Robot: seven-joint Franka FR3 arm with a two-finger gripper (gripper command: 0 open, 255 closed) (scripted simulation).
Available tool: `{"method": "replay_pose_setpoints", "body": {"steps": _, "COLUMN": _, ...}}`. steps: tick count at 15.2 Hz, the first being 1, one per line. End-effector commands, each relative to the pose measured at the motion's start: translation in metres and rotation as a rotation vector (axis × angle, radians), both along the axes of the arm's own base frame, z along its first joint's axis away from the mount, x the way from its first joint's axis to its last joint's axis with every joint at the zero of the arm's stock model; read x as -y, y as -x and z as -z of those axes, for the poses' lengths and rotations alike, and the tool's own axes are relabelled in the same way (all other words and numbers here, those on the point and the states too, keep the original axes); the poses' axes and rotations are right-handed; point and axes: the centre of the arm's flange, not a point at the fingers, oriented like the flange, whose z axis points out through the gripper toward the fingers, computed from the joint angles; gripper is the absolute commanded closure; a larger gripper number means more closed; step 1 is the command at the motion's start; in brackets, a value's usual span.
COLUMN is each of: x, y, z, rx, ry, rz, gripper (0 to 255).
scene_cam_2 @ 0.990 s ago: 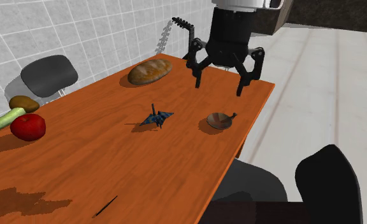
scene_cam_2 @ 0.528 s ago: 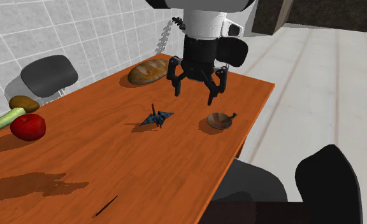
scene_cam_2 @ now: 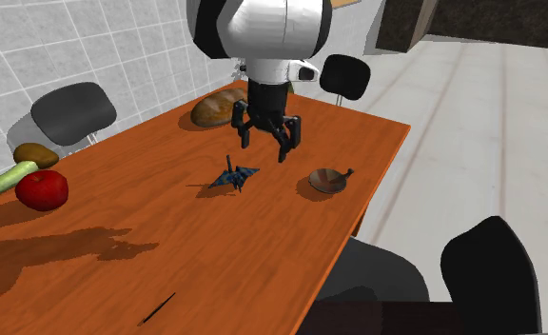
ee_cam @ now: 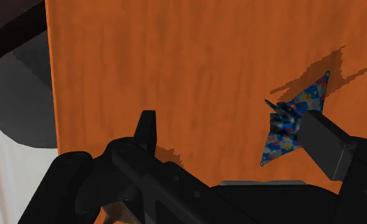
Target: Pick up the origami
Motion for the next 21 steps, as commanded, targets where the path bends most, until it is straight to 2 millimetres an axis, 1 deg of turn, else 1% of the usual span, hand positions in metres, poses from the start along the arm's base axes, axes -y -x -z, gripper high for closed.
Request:
{"method": "replay_pose_setpoints", "body": {"steps": 1, "x": -0.011, "y": -0.017, "z": 0.018, "rx": -0.002, "ry": 0.0, "rz": 0.035, "gripper": 0}}
{"method": "replay_pose_setpoints", "body": {"steps": 9, "x": -0.051, "y": -0.089, "z": 0.083, "rx": -0.013, "ry": 0.003, "rz": 0.165, "gripper": 0}}
{"method": "replay_pose_setpoints", "body": {"steps": 16, "x": -0.078, "y": -0.154, "z": 0.142, "rx": -0.023, "ry": 0.006, "rz": 0.278, "gripper": 0}}
{"method": "replay_pose_setpoints", "body": {"steps": 17, "x": -0.079, "y": -0.157, "z": 0.144, "rx": -0.023, "ry": 0.006, "rz": 0.282, "gripper": 0}}
{"method": "replay_pose_setpoints", "body": {"steps": 21, "x": -0.079, "y": -0.157, "z": 0.165, "rx": -0.023, "ry": 0.006, "rz": 0.282, "gripper": 0}}
